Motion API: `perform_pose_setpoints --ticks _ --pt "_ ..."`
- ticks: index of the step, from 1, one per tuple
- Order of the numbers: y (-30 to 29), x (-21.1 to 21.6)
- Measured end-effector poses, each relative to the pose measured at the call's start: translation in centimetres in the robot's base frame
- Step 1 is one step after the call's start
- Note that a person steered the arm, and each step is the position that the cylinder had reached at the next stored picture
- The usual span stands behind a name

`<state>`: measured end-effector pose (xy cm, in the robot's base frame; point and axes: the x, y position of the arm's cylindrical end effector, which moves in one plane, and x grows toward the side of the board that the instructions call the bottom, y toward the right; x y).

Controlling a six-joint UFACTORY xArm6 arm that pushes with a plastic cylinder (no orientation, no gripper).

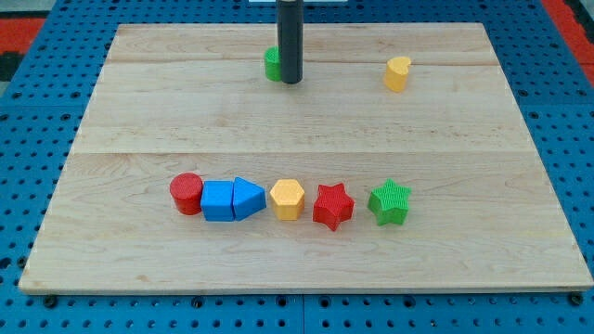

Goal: Point your arm to red star

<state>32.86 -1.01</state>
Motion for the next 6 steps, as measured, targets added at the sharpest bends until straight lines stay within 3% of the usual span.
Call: perform_pose_setpoints --ticks 1,2,3,4,5,6 --pt "5.3 8.8" --pt "15.4 13.9" --pt "15.9 24.6" --pt "10.7 26.3" --pt "2.9 22.6" --pt "-0.1 18.2"
